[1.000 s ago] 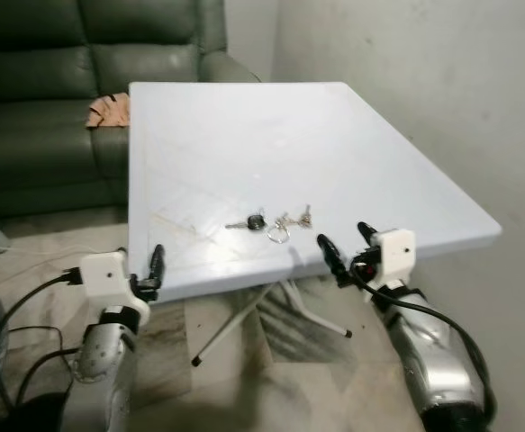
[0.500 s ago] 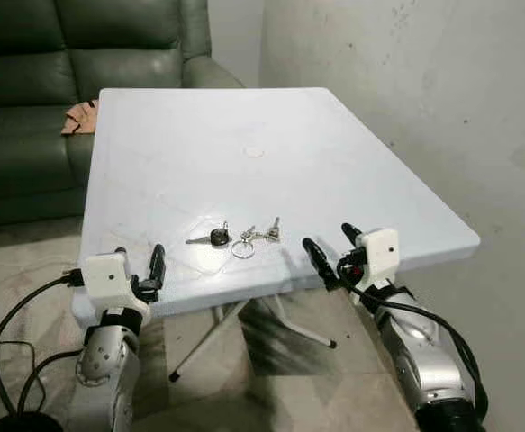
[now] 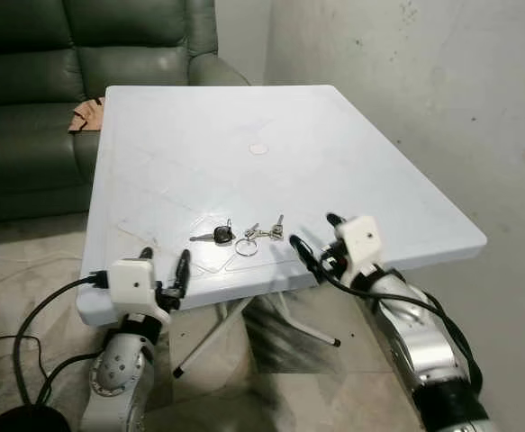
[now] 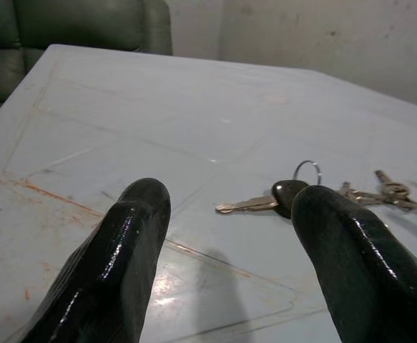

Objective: Hang keys on a hook

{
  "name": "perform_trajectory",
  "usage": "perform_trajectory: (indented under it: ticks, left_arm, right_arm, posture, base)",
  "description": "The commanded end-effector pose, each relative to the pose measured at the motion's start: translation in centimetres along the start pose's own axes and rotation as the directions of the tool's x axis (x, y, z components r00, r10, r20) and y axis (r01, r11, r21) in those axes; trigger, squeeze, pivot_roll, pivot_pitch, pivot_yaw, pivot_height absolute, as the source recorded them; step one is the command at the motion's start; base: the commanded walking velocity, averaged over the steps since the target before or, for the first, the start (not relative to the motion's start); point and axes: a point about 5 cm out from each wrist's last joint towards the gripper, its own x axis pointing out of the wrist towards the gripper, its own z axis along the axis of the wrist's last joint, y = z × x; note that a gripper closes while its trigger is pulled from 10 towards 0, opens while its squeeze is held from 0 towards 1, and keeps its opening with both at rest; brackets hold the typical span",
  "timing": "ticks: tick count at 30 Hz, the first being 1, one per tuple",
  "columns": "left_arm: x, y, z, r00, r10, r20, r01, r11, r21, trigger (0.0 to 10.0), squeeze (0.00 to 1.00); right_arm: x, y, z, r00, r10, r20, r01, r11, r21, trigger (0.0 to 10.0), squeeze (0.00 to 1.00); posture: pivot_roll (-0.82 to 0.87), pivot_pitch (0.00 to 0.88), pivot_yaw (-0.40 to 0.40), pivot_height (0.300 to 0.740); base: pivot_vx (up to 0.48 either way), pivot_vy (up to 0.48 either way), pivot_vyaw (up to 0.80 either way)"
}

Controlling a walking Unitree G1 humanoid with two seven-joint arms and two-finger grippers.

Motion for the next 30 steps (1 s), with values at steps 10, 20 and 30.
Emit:
perform_trajectory:
  ticks: [10, 20, 30]
  left_arm:
    - [-0.3, -0.3, 0.6, 0.999, -0.038, 0.026, 0.037, 0.999, 0.015, 10.0, 0.0]
    - [-0.6, -1.6, 0.5, 0.992, -0.124, 0.02, 0.123, 0.992, 0.035, 10.0, 0.0]
    - [-1.2, -2.2, 0.3, 0.99, -0.143, 0.014, 0.142, 0.989, 0.037, 10.0, 0.0]
  right_arm:
    - [0.9, 0.8, 0.6, 1.0, 0.027, -0.001, -0.027, 0.999, -0.02, 10.0, 0.0]
    - [2.2, 2.3, 0.6, 0.996, -0.044, -0.075, 0.043, 0.999, -0.016, 10.0, 0.0]
    - [3.9, 2.9, 0.5, 0.974, -0.138, -0.18, 0.139, 0.99, -0.004, 10.0, 0.0]
  posture:
    - [0.02, 0.039, -0.076, 0.74]
    - [0.02, 0.04, -0.078, 0.74]
    - [0.04, 0.047, -0.097, 0.74]
  base:
    - [0.0, 0.0, 0.0]
    - [0.0, 0.0, 0.0]
    - [0.0, 0.0, 0.0]
